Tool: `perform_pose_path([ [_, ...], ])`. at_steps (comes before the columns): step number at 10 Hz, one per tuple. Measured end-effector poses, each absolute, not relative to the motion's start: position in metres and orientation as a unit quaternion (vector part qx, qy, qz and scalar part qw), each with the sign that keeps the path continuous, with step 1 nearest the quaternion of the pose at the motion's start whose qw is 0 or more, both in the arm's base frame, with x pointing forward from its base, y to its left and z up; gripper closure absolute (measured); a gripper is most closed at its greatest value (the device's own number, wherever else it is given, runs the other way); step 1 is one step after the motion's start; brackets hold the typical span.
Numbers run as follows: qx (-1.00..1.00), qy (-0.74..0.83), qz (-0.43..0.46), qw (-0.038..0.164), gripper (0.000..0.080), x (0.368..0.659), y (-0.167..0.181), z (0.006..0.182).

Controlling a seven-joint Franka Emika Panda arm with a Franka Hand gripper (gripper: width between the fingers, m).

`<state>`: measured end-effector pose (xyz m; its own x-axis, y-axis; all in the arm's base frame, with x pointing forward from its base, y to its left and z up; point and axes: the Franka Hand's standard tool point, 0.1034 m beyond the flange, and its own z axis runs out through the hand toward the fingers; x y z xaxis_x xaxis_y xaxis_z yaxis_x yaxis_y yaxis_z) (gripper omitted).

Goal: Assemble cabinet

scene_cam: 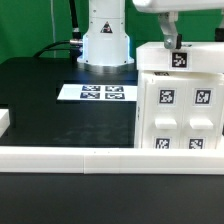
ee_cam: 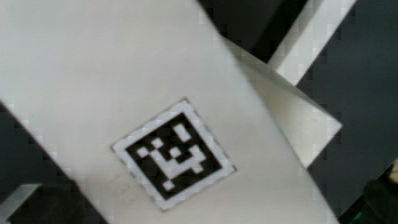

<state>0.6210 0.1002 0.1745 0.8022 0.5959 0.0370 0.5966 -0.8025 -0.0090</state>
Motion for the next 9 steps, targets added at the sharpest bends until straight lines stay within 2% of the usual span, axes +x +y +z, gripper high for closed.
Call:
perform_pose_path([
  [3, -0.906, -0.423, -0.014, 0.002, 0.0002, 0.621, 0.098, 0.174],
  [7, -0.905, -0.425, -0.003, 0.001, 0.0002, 0.618, 0.096, 0.163],
  [8, -0.907, -0.42, -0.003, 0.001, 0.0045, 0.618, 0.096, 0.163],
  [9, -0.909, -0.417, -0.003, 0.001, 0.0182, 0.618, 0.096, 0.163],
])
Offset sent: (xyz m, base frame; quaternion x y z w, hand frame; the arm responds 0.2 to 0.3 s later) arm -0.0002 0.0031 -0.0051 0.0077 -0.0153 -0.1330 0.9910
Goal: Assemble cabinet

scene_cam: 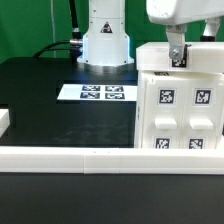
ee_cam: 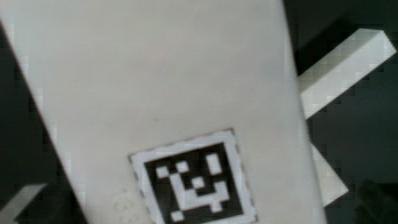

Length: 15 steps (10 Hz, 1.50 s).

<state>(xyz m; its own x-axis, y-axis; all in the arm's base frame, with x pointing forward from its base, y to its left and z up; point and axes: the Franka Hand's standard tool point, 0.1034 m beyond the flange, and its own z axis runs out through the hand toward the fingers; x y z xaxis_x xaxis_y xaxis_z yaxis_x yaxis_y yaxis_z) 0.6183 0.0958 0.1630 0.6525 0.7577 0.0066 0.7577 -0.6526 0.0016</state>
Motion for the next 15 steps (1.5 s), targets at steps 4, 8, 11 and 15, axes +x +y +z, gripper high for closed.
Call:
perform_pose_path([
  [4, -0.911, -0.412, -0.003, 0.0, 0.0241, 0.6188, 0.0927, 0.163],
  [8, -0.959, -0.283, -0.003, 0.001, 0.0239, 0.6189, 0.0925, 0.1625],
  [11, -0.988, -0.152, -0.011, 0.001, 0.0239, 0.6216, 0.09, 0.1622],
  [15, -1.0, -0.004, -0.012, 0.004, 0.0239, 0.6228, 0.0878, 0.1623],
])
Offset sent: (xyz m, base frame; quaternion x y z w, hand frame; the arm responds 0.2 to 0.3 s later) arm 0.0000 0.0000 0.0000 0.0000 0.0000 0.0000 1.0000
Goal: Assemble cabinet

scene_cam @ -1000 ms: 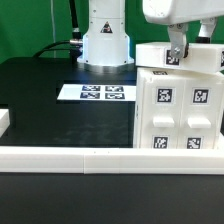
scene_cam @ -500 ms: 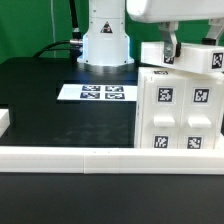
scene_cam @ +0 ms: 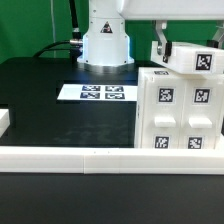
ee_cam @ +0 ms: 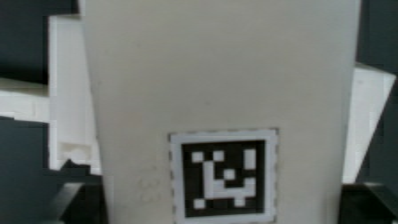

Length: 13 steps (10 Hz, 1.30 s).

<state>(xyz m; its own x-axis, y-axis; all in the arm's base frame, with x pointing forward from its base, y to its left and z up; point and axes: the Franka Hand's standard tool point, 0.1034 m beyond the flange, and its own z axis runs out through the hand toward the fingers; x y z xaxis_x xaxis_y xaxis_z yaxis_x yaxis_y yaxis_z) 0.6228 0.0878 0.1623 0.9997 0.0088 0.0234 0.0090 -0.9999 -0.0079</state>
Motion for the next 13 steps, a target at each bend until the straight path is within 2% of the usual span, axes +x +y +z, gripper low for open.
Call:
perform_pose_path([
  [5, -0.966, 0.256, -0.024, 0.013, 0.0239, 0.623, 0.084, 0.162],
  [7, -0.911, 0.411, -0.03, 0.026, 0.0239, 0.625, 0.079, 0.162],
  [9, -0.88, 0.473, -0.028, 0.029, 0.0239, 0.626, 0.078, 0.162],
  [13, -0.723, 0.689, -0.021, 0.053, 0.0239, 0.627, 0.076, 0.162],
])
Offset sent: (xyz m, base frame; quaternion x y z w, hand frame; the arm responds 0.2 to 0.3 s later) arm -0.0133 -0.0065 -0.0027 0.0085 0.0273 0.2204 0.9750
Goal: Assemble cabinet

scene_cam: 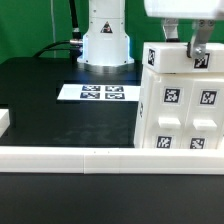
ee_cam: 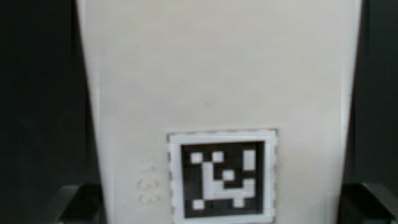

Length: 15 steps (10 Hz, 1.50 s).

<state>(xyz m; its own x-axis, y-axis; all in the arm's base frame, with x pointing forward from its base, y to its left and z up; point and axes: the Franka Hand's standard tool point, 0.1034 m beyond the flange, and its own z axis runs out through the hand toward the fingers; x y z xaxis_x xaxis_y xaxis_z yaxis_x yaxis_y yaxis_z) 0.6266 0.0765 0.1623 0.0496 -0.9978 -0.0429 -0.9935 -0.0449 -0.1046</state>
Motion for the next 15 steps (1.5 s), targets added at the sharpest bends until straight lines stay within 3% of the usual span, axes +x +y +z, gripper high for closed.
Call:
perform_pose_path([
  [5, -0.564, 0.822, -0.013, 0.075, 0.0239, 0.627, 0.08, 0.164],
  [7, -0.576, 0.814, -0.006, 0.079, 0.0027, 0.625, 0.086, 0.162],
  [8, -0.576, 0.813, -0.004, 0.082, 0.0008, 0.626, 0.086, 0.162],
  [10, -0.58, 0.806, -0.007, 0.121, 0.0002, 0.635, 0.09, 0.183],
  [11, -0.578, 0.806, -0.005, 0.127, 0.0002, 0.637, 0.091, 0.187],
  [13, -0.602, 0.789, -0.007, 0.123, 0.0002, 0.635, 0.091, 0.184],
  [15, -0.686, 0.72, 0.004, 0.105, 0.0002, 0.633, 0.092, 0.184],
])
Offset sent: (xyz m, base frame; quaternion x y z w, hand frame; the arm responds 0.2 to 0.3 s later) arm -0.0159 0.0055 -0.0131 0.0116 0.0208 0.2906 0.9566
